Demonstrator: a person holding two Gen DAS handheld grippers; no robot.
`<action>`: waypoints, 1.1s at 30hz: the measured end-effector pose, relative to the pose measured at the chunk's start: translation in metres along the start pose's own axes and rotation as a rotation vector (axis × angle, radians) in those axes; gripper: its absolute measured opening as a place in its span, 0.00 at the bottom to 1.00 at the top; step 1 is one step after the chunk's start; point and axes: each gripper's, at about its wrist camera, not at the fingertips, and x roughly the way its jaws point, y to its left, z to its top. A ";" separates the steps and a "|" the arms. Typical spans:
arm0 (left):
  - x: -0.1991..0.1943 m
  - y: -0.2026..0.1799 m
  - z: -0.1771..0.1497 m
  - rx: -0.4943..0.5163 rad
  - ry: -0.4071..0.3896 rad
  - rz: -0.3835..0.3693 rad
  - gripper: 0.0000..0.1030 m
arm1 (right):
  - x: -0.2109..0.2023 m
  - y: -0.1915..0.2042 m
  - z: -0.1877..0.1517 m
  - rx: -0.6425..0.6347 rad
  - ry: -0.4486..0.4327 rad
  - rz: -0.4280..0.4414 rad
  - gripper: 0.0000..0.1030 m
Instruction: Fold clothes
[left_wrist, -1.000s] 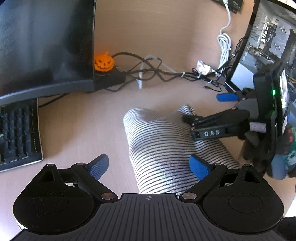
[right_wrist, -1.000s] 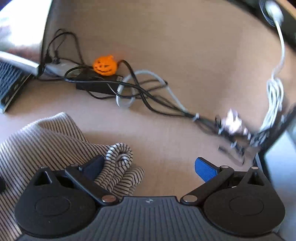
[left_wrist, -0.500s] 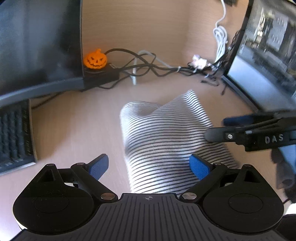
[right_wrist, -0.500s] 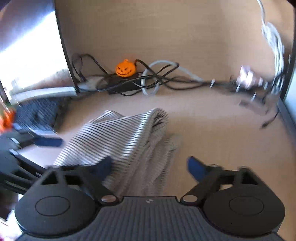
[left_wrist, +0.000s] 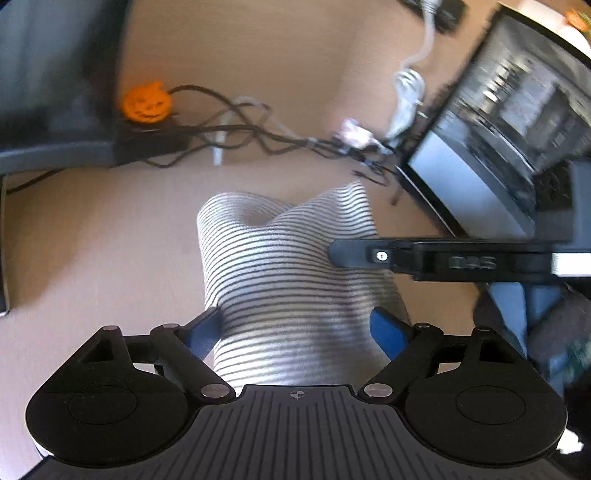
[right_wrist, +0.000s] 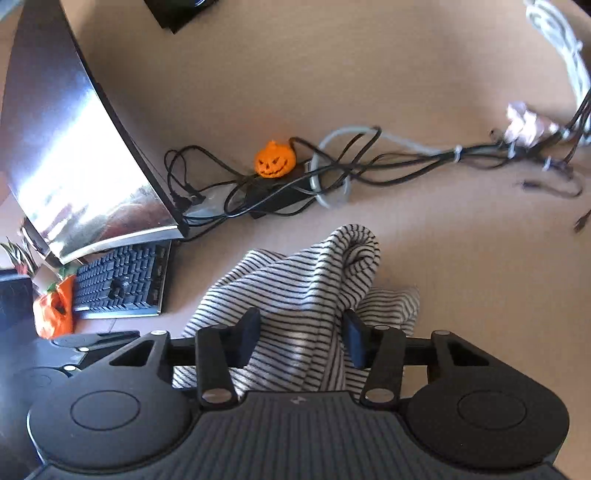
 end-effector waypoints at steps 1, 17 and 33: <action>0.000 0.003 -0.001 -0.009 0.005 0.001 0.89 | 0.000 -0.002 -0.004 -0.040 0.004 -0.061 0.48; 0.022 -0.024 -0.015 0.081 0.075 0.046 0.88 | -0.023 -0.026 -0.032 0.148 0.092 -0.020 0.85; -0.070 0.035 -0.064 -0.065 -0.040 0.291 0.83 | 0.048 0.081 -0.044 -0.012 0.218 0.228 0.86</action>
